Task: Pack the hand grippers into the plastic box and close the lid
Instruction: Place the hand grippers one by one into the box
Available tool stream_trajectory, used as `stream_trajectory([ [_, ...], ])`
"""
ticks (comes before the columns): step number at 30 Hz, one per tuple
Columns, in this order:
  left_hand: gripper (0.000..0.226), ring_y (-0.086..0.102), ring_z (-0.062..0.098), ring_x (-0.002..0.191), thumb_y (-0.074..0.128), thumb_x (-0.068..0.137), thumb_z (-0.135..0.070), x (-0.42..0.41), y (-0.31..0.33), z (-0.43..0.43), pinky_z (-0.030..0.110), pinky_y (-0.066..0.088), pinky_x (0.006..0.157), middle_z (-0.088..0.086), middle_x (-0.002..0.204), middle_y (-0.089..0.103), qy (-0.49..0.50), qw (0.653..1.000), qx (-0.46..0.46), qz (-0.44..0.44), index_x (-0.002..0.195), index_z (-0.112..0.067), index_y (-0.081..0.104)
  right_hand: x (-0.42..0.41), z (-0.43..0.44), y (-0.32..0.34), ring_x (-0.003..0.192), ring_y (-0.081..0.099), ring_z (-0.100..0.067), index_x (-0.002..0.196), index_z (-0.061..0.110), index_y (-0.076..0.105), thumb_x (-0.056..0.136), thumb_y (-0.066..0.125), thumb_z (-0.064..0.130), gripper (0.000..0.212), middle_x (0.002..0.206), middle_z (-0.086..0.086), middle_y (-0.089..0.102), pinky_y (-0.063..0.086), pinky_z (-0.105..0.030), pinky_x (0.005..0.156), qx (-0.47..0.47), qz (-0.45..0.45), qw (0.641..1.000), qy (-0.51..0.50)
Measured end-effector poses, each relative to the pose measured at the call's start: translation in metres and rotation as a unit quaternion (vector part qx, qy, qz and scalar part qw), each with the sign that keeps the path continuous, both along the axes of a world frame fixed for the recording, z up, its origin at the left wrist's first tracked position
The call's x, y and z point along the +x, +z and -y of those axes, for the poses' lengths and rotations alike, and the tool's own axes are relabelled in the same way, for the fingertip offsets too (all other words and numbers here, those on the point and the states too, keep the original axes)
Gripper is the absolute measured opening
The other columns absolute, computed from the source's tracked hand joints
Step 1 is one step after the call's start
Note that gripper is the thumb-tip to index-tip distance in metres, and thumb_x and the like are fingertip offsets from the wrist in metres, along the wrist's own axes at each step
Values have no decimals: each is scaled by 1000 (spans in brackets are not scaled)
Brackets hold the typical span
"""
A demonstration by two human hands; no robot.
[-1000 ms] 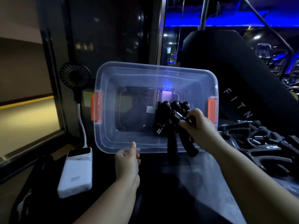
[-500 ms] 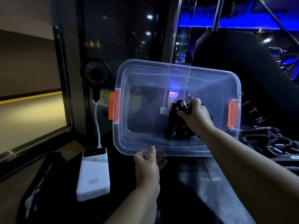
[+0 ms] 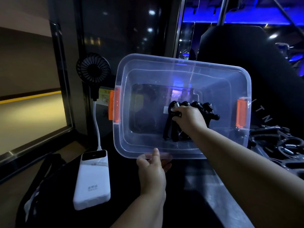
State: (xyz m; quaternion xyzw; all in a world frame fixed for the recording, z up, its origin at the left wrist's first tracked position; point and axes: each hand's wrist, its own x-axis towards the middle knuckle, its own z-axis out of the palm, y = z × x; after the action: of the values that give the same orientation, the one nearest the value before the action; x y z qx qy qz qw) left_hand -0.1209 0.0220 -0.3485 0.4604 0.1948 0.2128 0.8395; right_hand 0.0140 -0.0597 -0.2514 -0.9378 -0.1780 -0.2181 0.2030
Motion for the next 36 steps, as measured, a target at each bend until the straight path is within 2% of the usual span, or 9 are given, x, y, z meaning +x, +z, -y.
stream_trajectory([
  [8, 23, 71, 27, 80, 46, 99, -27, -2, 2, 1, 30, 52, 63, 12, 81, 73, 5, 1000, 9, 12, 107, -6, 44, 22, -4, 3, 97, 57, -30, 109, 15, 64, 81, 72, 29, 32, 108, -11, 61, 39, -27, 70, -35, 11, 998, -49],
  [13, 18, 71, 23, 77, 46, 99, -27, -5, 4, 3, 30, 52, 64, 8, 76, 73, 9, 1000, 5, 12, 102, -10, 43, 29, -2, 6, 103, 58, -32, 108, 14, 64, 83, 72, 28, 30, 112, -12, 62, 39, -30, 74, -50, 11, 997, -62],
  [18, 15, 71, 25, 82, 47, 98, -26, -3, 4, 4, 33, 52, 69, 7, 75, 72, 13, 1000, 8, 8, 99, -12, 43, 36, -4, 3, 100, 59, -33, 109, 14, 64, 81, 74, 28, 33, 111, -12, 61, 42, -31, 76, -54, 21, 996, -62],
  [21, 13, 71, 24, 79, 47, 98, -26, -3, 4, 4, 32, 51, 67, 5, 70, 72, 10, 1000, 4, 14, 98, -13, 43, 38, -5, 0, 99, 59, -33, 107, 13, 63, 80, 74, 29, 33, 110, -12, 61, 45, -34, 78, -53, 32, 996, -63],
  [27, 12, 72, 18, 71, 45, 99, -25, -2, 7, 3, 26, 50, 60, 9, 74, 72, 7, 1000, -1, 18, 98, -12, 43, 37, -6, 0, 107, 52, -32, 110, 17, 64, 81, 70, 40, 38, 109, -10, 63, 43, -36, 85, -132, 104, 981, -98],
  [31, 14, 72, 19, 73, 45, 99, -24, -2, 6, 3, 26, 51, 61, 13, 80, 72, 3, 1000, -2, 19, 99, -11, 43, 40, -5, -4, 120, 38, -28, 117, 26, 60, 79, 69, 46, 44, 122, -3, 54, 31, -41, 97, -165, 144, 970, -110],
  [36, 12, 71, 21, 71, 46, 99, -23, 0, 4, 4, 25, 52, 59, 11, 76, 71, 12, 1000, -16, 23, 95, -12, 41, 49, -6, -14, 136, 24, -21, 130, 32, 47, 78, 68, 49, 59, 145, 6, 34, 22, -49, 107, -194, 119, 970, -80],
])
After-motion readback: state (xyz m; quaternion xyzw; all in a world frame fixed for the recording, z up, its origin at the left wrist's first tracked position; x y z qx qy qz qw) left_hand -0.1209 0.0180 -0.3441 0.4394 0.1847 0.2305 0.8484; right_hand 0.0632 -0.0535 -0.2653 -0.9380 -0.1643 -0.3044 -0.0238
